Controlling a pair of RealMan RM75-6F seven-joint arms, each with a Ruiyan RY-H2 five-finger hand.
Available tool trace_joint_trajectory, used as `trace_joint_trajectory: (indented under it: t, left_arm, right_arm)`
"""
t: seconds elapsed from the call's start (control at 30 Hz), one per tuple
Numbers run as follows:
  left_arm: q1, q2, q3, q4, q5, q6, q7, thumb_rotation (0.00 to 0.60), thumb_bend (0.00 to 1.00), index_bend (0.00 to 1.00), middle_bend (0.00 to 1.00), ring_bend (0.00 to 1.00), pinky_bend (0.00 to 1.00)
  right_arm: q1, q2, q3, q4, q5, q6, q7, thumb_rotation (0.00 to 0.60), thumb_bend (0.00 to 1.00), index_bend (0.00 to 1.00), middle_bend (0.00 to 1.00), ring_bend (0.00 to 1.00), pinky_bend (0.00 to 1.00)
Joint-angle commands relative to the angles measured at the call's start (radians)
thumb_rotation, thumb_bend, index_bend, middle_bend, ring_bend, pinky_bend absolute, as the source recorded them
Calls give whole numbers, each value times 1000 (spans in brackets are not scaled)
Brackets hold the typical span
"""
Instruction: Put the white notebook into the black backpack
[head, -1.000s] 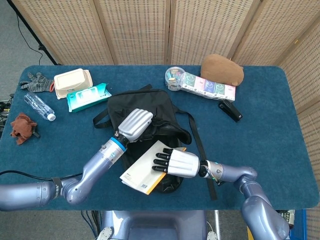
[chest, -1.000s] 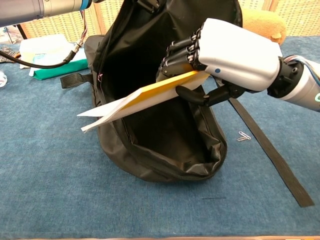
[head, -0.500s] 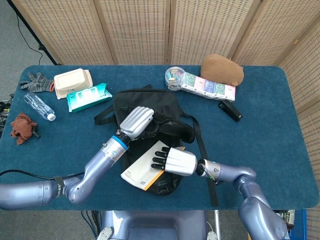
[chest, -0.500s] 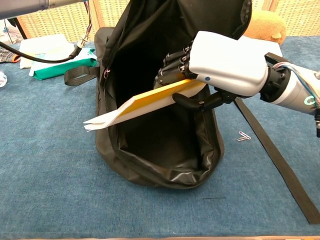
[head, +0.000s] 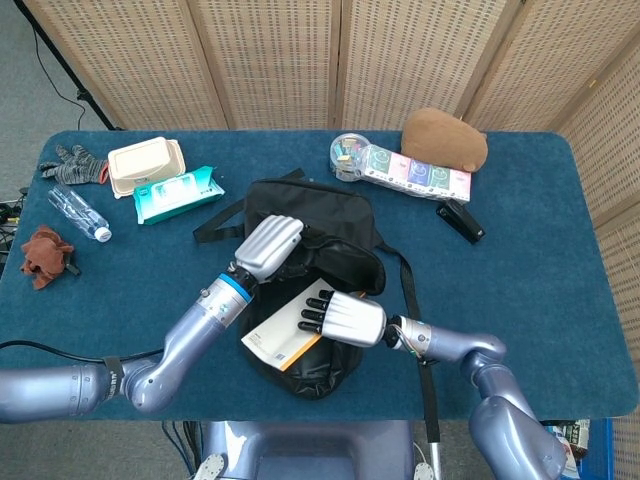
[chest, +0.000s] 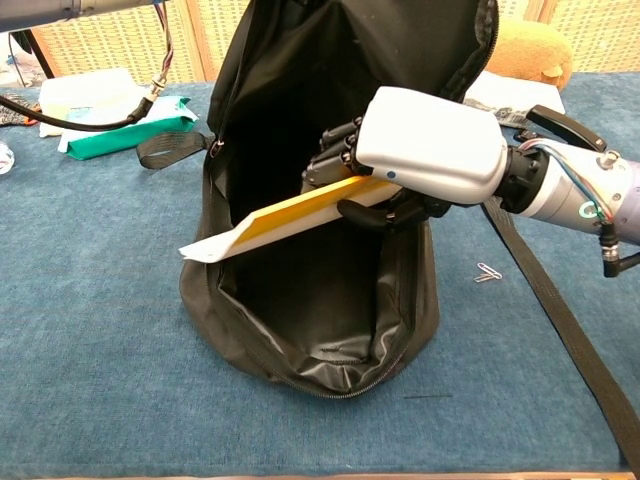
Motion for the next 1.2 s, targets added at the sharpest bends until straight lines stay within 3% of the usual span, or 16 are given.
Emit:
trace_joint_trajectory:
  t: [0.03, 0.4, 0.53, 0.73, 1.2]
  left_arm:
    - [-11, 11, 5, -19, -48, 6, 30, 600, 897, 763, 743, 615, 771]
    - [-2, 54, 42, -58, -61, -8, 47, 600, 897, 763, 743, 614, 771]
    - [-6, 94, 58, -57, -51, -70, 33, 600, 897, 763, 743, 611, 771]
    - [-12, 135, 60, -40, -5, -138, -7, 600, 897, 763, 743, 604, 771]
    - [-5, 163, 43, -58, 97, -126, -67, 600, 879, 763, 743, 596, 771]
  right_arm:
    - [-10, 3, -9, 14, 8, -40, -8, 600, 613, 601, 556, 475, 685]
    - [-26, 10, -20, 26, 31, -136, -18, 600, 614, 596, 549, 469, 657]
    - [-25, 12, -13, 24, 49, -161, 0, 600, 613, 594, 547, 466, 657]
    - [-24, 13, -3, 25, 69, -170, 14, 600, 613, 594, 546, 462, 657]
    - [51, -3, -33, 23, 51, -101, 14, 600, 613, 578, 538, 447, 639]
